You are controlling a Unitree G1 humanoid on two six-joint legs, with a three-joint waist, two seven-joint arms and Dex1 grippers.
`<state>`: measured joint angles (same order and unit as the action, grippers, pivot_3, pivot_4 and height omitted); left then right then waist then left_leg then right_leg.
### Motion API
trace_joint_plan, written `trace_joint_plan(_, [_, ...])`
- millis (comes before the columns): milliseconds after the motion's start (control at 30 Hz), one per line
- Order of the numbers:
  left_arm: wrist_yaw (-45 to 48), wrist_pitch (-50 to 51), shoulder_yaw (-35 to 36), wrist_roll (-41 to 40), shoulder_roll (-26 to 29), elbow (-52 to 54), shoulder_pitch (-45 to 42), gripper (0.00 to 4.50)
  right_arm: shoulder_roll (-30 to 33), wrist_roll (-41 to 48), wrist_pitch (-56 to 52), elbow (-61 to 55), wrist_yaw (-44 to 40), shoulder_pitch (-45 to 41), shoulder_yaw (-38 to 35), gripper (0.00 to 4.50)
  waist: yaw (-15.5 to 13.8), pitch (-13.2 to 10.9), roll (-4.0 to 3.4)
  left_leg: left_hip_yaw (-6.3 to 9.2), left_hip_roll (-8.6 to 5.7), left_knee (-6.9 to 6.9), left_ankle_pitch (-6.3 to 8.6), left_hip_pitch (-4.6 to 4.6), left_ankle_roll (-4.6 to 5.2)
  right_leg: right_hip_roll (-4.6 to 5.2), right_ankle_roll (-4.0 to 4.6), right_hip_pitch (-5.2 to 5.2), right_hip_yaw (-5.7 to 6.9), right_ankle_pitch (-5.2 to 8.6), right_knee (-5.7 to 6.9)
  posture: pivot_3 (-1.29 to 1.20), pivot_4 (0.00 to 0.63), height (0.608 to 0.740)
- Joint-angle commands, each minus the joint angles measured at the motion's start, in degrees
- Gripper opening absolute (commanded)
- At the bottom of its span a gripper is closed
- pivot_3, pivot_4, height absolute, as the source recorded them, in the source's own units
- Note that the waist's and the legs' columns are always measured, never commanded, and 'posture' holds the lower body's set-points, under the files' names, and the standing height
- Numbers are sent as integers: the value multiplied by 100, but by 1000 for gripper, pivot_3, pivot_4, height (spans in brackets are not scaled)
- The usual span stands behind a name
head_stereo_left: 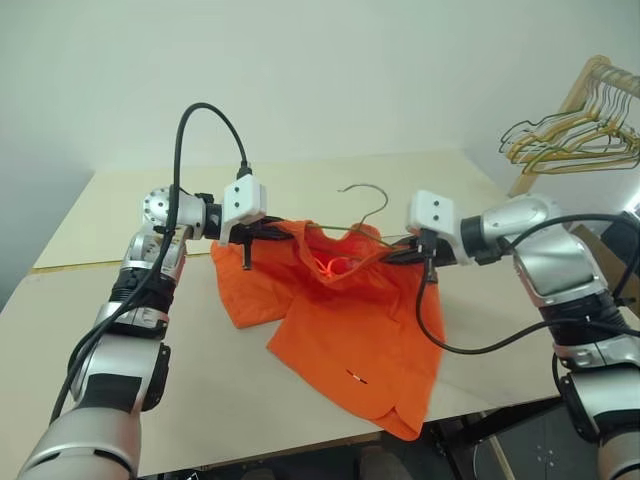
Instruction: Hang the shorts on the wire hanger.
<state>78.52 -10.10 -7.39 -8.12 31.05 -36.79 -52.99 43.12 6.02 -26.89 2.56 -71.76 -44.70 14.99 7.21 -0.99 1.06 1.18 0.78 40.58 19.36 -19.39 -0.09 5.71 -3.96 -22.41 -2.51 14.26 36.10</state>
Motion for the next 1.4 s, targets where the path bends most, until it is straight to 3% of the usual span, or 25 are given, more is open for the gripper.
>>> trace_joint_plan(33, [-79,-166,288,-201,23,6,-47,994,69,3,88,-152,85,-11,-153,56,0,0,0,0,0,0,0,0,0,1,0,0,0,0,0,-93,0,740])
trace_joint_plan(400, [-280,-572,316,89,226,-943,-441,4491,726,335,169,-364,-141,306,-702,56,-27,0,0,2,-4,0,1,-2,1,3,0,1,5,0,-2,-108,0,740])
trace_joint_plan(600, [-120,-598,433,-94,212,-972,-377,4500,1144,653,-306,-742,-159,548,-1058,56,7,0,-1,-2,-4,0,6,-2,10,4,0,3,7,0,-4,-144,0,740])
trace_joint_plan(667, [-463,-606,592,-190,106,-776,-279,4500,1207,763,-804,-909,4,598,-1134,56,33,0,-1,1,-3,1,14,0,25,4,0,3,6,0,-3,-153,0,740])
trace_joint_plan(833, [-540,133,985,-956,-148,493,313,4500,1307,1014,-2230,-1419,685,886,-1559,56,103,0,-2,7,-2,2,15,-2,26,6,0,1,3,0,-1,-181,0,740])
trace_joint_plan(1000, [-1007,1299,1134,-1682,-338,2193,1129,4500,1310,1247,-3916,-2206,1640,1495,-2616,56,145,1,-4,14,-8,4,16,-12,27,25,-5,-3,4,-2,1,-207,0,740])
trace_joint_plan(1200, [-1751,1878,906,-1613,-487,3550,1670,4500,1322,1279,-5616,-2707,2428,2110,-3935,56,171,8,-15,17,-18,13,18,-13,29,34,-12,5,2,-6,-5,-270,0,740])
trace_joint_plan(1400, [-2321,1940,929,-1827,-1017,3987,1733,4500,1604,967,-6147,-2863,3240,2506,-4133,56,341,37,-61,15,-26,12,20,-11,32,39,-16,11,-3,-4,-28,-321,0,740])
